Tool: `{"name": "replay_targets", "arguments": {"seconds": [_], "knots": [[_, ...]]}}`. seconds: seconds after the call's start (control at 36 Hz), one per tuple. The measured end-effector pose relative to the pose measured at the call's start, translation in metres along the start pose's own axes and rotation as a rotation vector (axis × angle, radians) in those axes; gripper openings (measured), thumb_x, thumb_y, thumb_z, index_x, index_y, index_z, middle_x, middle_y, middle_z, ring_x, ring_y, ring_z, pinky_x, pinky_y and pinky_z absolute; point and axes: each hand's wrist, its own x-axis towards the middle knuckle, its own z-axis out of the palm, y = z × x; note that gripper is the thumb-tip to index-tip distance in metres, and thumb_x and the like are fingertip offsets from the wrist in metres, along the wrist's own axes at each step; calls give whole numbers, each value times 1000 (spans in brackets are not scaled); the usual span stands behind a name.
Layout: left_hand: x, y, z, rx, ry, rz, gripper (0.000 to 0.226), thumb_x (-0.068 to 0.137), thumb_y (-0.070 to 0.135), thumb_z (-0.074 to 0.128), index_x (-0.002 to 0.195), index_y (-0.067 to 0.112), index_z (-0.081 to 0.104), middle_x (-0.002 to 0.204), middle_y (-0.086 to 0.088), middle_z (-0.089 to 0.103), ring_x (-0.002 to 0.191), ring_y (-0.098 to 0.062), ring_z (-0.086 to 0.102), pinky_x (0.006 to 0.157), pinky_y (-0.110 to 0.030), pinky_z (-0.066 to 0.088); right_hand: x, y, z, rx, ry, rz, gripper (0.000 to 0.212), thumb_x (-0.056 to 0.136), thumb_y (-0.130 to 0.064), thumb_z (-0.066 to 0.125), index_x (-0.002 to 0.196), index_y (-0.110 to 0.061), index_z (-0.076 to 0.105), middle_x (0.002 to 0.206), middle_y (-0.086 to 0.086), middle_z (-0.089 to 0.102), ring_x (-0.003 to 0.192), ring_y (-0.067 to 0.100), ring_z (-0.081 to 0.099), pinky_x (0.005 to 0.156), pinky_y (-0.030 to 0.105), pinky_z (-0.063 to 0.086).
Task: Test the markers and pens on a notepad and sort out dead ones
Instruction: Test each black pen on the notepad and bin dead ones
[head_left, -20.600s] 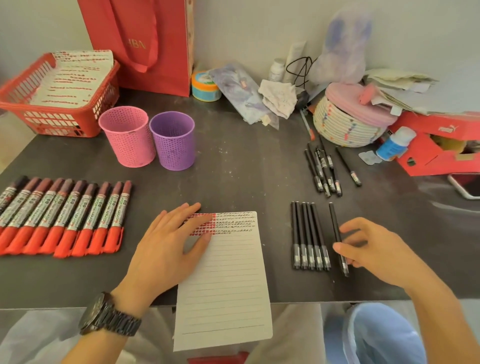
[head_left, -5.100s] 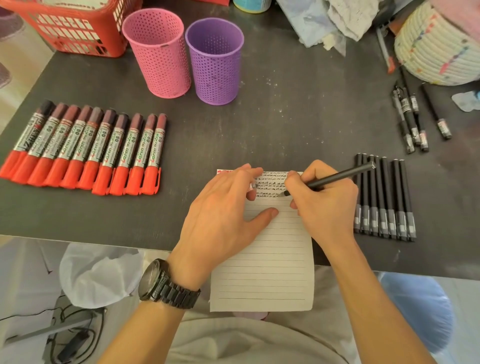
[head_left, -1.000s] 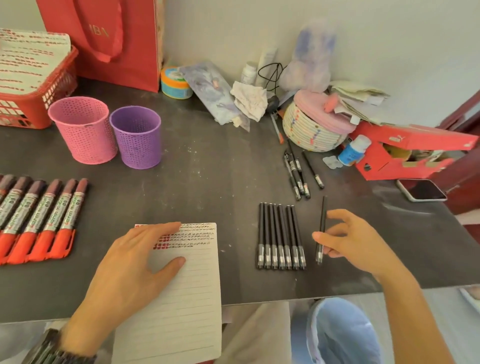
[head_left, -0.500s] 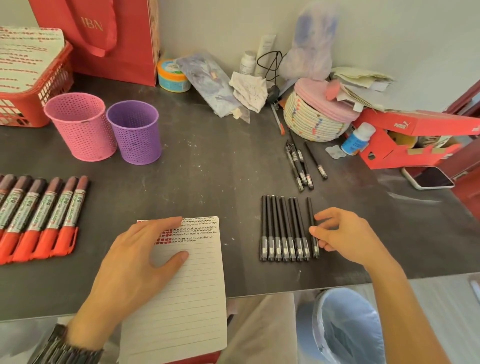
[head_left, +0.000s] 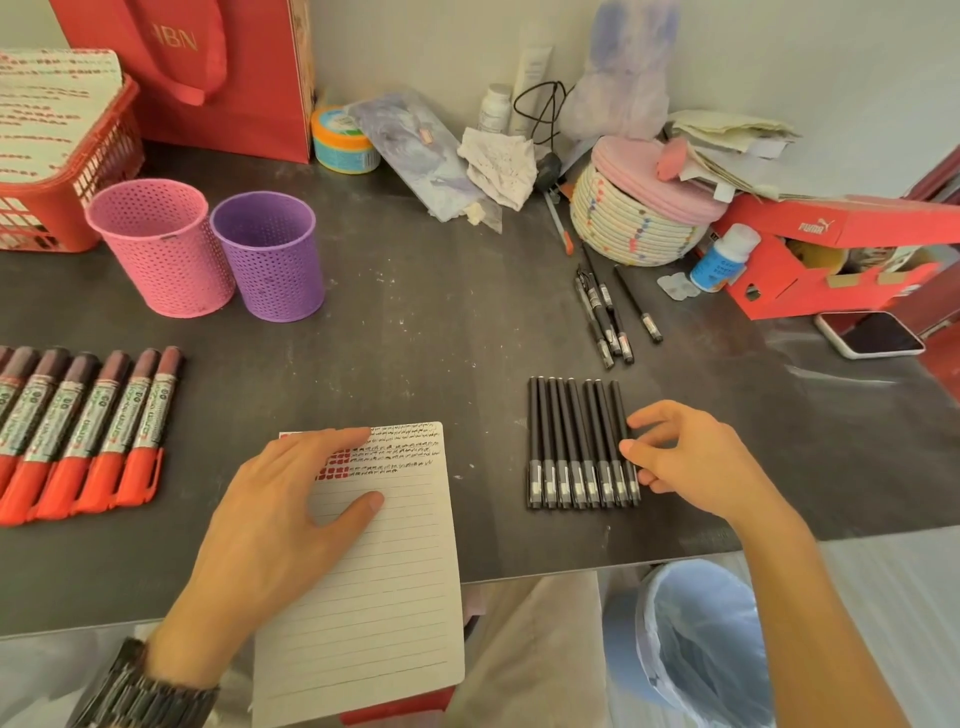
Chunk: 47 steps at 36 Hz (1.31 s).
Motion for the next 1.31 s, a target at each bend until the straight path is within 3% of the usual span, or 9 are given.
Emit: {"name": "replay_targets", "arguments": {"seconds": [0.44,0.53,0.58,0.72,0.86,0.97,1.06,1.17,1.31], "knots": [[0,-1,0,7,3,13,49,81,48,72,127,42,56,118,33,50,111,15,34,105,-34,35,-2,-3,0,-49,-9,-5,19,92,-31,73,106,-36,61,78,-25,72,65,4,72,62,22,60],[0,-1,0,14,-4,14,50,81,46,74,127,42,57,118,32,51,113,12,37,104,-32,35,-4,-5,-1,-41,-13,0,19,92,-31,73,107,-35,63,78,-21,73,65,5,73,61,20,59],[-1,-2,0,17,-9,23,50,80,44,77,126,42,58,118,32,51,113,13,37,102,-30,35,-5,-7,-2,-48,-11,16,17,92,-35,73,106,-36,62,77,-16,74,65,6,73,66,27,61],[-1,-2,2,8,17,66,44,83,53,67,125,42,59,117,39,48,116,13,39,100,-27,33,7,-22,-6,-151,111,1,17,93,-49,63,107,-38,62,81,-14,72,79,9,69,78,36,54],[-2,-2,2,4,2,55,54,80,62,52,130,42,54,122,33,53,118,6,46,100,-21,32,48,-53,-5,-242,277,-73,19,94,-41,63,108,-29,64,82,-19,65,91,19,60,80,35,44],[-2,-2,2,17,-3,52,54,82,59,54,133,40,53,126,29,55,121,1,50,107,-16,25,86,-73,-3,-364,310,-91,26,93,-37,63,115,-23,63,104,0,69,104,31,63,86,42,49],[-2,-2,2,43,7,63,53,85,56,55,133,35,55,127,20,59,125,-5,52,117,-20,17,108,-81,0,-469,314,-79,31,94,-36,61,120,-20,63,116,7,64,107,36,61,84,42,48],[-1,-3,3,36,2,63,52,87,55,54,136,36,52,133,23,55,131,-1,47,118,-14,9,125,-88,3,-604,298,-52,29,93,-34,60,116,-17,67,121,14,62,109,41,60,80,41,46],[0,-2,2,37,9,76,54,88,55,54,138,34,54,142,21,50,133,-1,44,119,-18,16,135,-90,7,-662,288,24,35,93,-34,59,112,-6,67,116,21,63,106,44,61,74,38,41]]}}
